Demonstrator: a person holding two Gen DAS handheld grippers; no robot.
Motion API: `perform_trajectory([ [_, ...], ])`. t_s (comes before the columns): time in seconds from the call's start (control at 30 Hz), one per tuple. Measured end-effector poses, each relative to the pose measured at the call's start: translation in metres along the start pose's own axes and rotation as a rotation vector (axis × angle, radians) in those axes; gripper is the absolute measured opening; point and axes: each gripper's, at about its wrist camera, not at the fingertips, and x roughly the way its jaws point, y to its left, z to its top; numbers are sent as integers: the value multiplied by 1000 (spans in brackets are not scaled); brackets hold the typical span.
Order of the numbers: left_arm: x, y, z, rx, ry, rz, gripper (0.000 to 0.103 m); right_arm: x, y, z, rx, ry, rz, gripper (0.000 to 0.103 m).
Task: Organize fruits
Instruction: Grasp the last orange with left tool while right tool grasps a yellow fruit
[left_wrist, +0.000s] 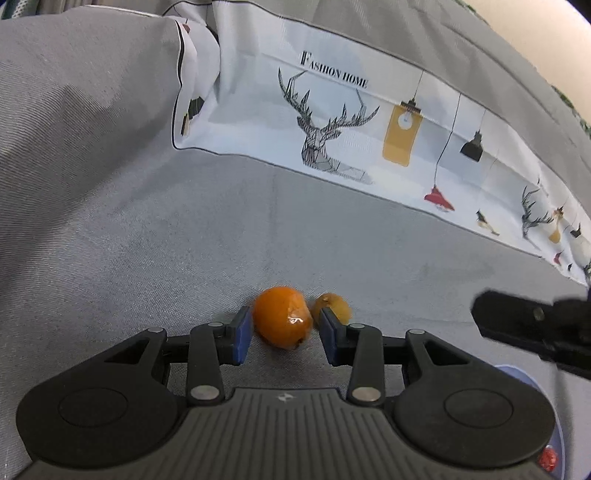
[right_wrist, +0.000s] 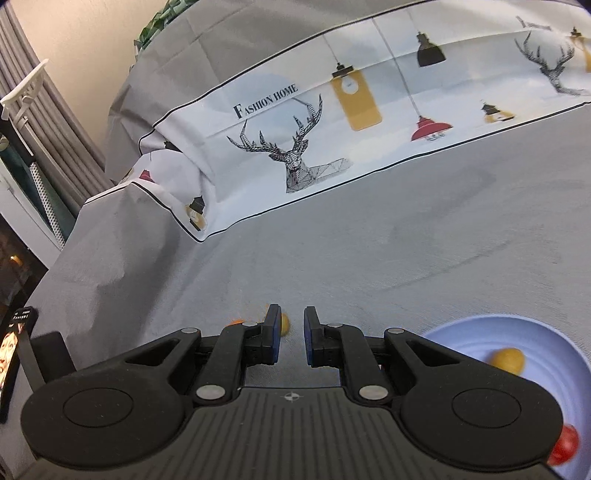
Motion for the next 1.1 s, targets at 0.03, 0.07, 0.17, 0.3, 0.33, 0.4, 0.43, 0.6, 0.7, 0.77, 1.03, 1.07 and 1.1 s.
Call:
perform_trajectory([
  [0.03, 2, 1, 0, -1, 12, 4, 38, 5, 1, 1, 1, 4, 5, 14],
  [0.07, 1, 3, 0, -6, 9, 2, 37, 10, 1, 2, -1, 8, 7, 14],
  [0.17, -11, 9, 3, -31, -41, 29, 36, 32, 4, 5, 0, 42, 8, 23],
  [0.3, -16, 15, 4, -64, -44, 76, 37, 62, 10, 4, -13, 105, 0, 34],
  [0.33, -14, 16, 4, -66, -29, 84, 37, 70, 12, 3, -21, 113, -2, 35],
  [0.4, -9, 17, 4, -76, -4, 99, 37, 82, 17, 2, -40, 132, -8, 38],
  [0.43, -8, 18, 5, -82, -5, 96, 37, 90, 18, 1, -47, 147, -13, 38],
  [0.6, -7, 21, 6, -85, -9, 97, 37, 109, 21, -1, -71, 198, -30, 38],
  [0.7, -5, 21, 6, -85, -8, 98, 37, 111, 25, 0, -103, 194, -31, 31],
  [0.77, -5, 21, 6, -82, -10, 99, 37, 111, 25, -1, -103, 195, -29, 26],
  [1.03, -6, 21, 5, -82, -10, 92, 37, 96, 27, 1, -110, 141, -12, 26],
  [1.07, -6, 20, 4, -81, -10, 93, 37, 92, 27, 2, -110, 134, -10, 26],
  [1.1, -7, 20, 4, -81, -13, 93, 36, 88, 27, 2, -112, 126, -11, 26],
])
